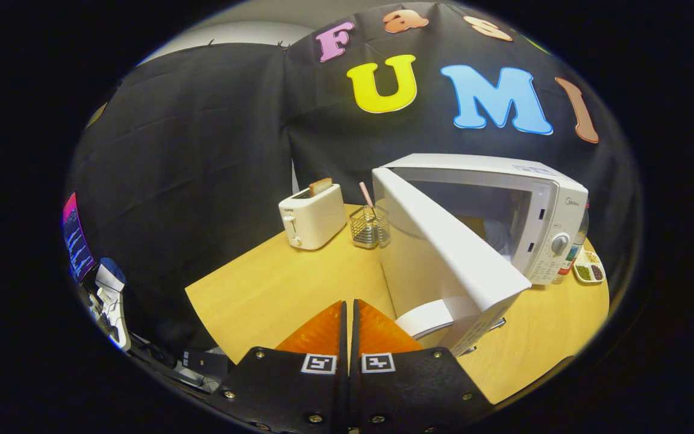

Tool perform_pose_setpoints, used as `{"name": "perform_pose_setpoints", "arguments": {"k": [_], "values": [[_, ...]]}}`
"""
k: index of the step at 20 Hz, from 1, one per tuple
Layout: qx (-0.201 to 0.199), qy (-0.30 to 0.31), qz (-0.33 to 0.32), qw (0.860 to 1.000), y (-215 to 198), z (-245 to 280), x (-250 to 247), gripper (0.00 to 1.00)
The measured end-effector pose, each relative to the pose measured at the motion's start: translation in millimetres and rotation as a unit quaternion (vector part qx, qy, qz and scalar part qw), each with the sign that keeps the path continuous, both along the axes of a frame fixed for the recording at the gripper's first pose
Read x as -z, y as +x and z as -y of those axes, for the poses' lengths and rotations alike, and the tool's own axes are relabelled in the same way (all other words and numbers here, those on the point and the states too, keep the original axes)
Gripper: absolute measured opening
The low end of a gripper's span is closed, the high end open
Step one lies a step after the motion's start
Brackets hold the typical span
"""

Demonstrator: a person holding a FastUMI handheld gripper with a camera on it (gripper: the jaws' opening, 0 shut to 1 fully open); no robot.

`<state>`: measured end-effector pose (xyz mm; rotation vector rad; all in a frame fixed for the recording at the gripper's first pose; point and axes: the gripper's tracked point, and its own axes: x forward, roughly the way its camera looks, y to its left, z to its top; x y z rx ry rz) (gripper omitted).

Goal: Open the microwave, put the food inside, and close the microwave door.

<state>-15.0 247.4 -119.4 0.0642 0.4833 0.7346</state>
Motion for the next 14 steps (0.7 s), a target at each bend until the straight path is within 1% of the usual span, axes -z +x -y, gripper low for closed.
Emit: {"name": "perform_pose_setpoints", "arguments": {"k": [4, 14], "values": [[0.022, -0.006, -0.006, 1.000, 23, 20, 5, 0.01], [0.085, -0.021, -0.008, 0.996, 97, 65, 17, 0.01]]}}
